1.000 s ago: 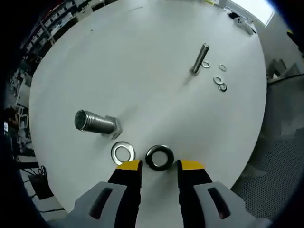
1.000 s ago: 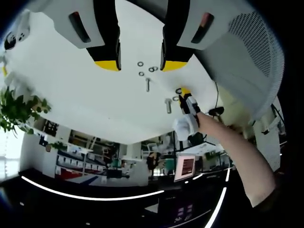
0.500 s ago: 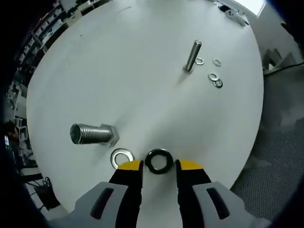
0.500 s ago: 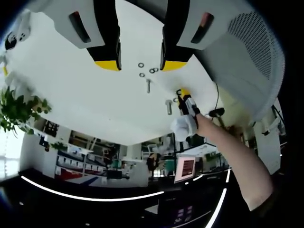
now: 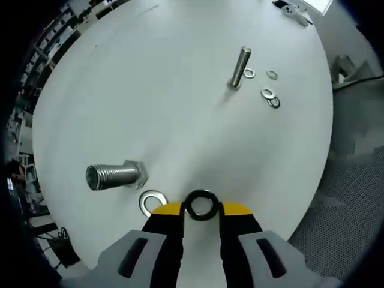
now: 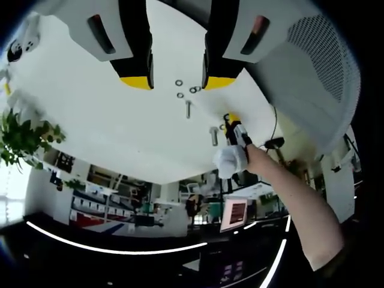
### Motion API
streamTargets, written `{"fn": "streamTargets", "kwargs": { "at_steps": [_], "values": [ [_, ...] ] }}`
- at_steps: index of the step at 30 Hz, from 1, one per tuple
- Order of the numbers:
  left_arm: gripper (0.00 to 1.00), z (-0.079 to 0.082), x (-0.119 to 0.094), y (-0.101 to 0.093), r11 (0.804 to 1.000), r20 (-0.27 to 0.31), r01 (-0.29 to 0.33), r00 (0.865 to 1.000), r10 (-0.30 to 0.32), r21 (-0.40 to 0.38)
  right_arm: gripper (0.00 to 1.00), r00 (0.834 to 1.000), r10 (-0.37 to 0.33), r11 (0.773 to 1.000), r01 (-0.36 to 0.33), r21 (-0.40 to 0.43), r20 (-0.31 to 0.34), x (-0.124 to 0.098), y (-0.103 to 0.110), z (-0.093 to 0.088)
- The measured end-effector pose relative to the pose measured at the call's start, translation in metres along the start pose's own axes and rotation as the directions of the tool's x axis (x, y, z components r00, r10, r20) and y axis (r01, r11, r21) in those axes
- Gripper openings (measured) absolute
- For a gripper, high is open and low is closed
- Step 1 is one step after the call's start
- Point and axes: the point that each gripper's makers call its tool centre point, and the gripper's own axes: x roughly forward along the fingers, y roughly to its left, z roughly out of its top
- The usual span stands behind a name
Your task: Place the washer onto the threaded stud by aligning its center hole with the stud, sliding it down to the base, and recovering from edge contact or off-axis alignment until the washer reaches the visible bottom stop.
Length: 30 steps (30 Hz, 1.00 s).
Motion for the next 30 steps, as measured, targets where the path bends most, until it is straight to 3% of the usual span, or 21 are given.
{"fn": "streamTargets", "kwargs": {
  "at_steps": [18, 30],
  "values": [
    [0.19, 0.000, -0.005, 0.002, 0.999, 0.026, -0.002, 1.000, 0.001, 0.033, 0.34, 1.000, -0.009, 1.000, 0.009, -0.002, -0.002, 0.000, -0.003, 0.000],
    [0.19, 0.004, -0.026, 0.022, 0.999, 0.068, -0.037, 0.997, 0.035, 0.031, 0.34, 1.000, -0.005, 1.000, 0.005, -0.003, -0.002, 0.000, -0.002, 0.000]
  ]
}}
